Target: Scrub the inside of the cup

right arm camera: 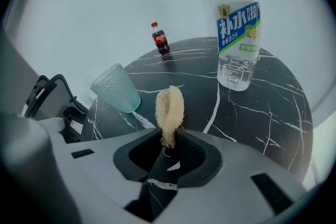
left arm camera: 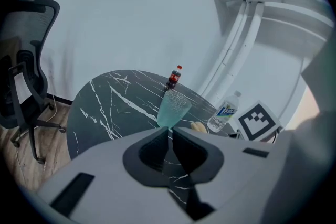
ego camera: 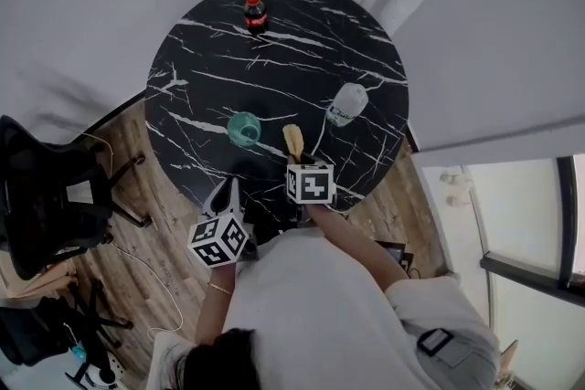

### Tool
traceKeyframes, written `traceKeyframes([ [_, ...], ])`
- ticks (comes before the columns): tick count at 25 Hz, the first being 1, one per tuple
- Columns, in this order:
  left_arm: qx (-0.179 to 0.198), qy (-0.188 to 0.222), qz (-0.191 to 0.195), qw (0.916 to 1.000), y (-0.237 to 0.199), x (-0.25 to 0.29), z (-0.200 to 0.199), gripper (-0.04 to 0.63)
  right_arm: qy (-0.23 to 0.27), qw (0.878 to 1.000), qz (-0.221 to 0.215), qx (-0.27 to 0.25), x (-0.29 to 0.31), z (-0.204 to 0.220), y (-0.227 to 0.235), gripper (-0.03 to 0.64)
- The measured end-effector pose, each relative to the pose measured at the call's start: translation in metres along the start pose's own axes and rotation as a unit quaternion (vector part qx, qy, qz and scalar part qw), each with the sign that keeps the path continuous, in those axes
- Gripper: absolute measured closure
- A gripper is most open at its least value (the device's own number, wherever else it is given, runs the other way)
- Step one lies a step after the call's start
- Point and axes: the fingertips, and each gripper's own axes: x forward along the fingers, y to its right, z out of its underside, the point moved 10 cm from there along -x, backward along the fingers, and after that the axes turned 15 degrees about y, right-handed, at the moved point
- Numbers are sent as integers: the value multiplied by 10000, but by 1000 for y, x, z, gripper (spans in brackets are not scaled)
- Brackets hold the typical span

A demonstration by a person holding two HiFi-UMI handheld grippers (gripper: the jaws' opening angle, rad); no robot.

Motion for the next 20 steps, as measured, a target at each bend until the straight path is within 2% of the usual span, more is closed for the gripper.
traceKeyframes([
  [11,95,-184,225,9995,-1,14,1,577,334,9978,-208,-528,-8,-6,-6,535],
  [14,31,-321,441,9985,-2,22,4,449,427,9961,-291,-718,-13,-9,-9,534],
  [17,226,-390,521,9976,-2,34,6,422,448,9962,-330,-669,-18,-8,-8,534],
  [20,461,-419,589,9963,-3,51,8,317,468,9973,-286,-490,-23,-8,-2,534],
])
